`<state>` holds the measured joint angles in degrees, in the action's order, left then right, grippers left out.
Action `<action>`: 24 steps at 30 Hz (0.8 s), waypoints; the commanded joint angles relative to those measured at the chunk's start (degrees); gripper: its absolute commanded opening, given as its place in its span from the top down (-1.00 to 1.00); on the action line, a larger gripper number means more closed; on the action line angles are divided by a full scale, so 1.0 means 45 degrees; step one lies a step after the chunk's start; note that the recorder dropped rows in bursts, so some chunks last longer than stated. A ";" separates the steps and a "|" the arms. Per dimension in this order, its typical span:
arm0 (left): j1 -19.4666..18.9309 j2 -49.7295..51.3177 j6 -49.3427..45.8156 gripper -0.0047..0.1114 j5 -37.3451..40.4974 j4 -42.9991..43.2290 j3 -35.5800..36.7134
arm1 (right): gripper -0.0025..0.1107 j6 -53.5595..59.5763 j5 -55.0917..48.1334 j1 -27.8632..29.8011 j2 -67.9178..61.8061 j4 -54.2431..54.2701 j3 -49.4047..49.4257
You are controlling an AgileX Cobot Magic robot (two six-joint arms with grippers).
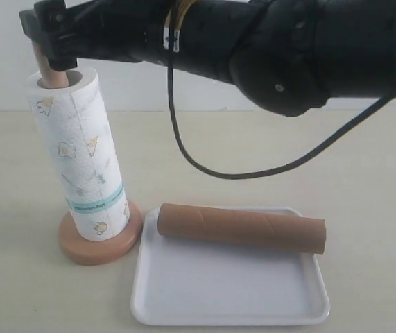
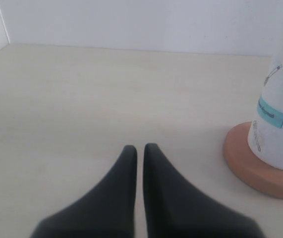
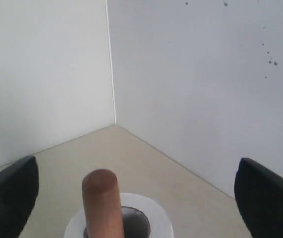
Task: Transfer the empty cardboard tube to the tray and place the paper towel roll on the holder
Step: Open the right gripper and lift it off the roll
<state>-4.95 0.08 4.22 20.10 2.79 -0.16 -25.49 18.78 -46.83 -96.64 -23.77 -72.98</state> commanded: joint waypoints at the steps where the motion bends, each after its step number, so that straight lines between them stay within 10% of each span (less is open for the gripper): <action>1: -0.0030 -0.0019 -0.0055 0.85 -0.0107 0.0011 0.0036 | -0.90 0.0133 -0.1214 0.0071 0.0955 -0.0044 -0.0064; 24: -0.0030 -0.0019 -0.0055 0.85 -0.0107 0.0011 0.0036 | -0.90 0.3607 -0.9511 0.0071 0.4549 -0.1255 -0.0064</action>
<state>-4.95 0.08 4.22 20.10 2.79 -0.16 -10.10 -18.71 -46.83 -76.72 -27.79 -72.98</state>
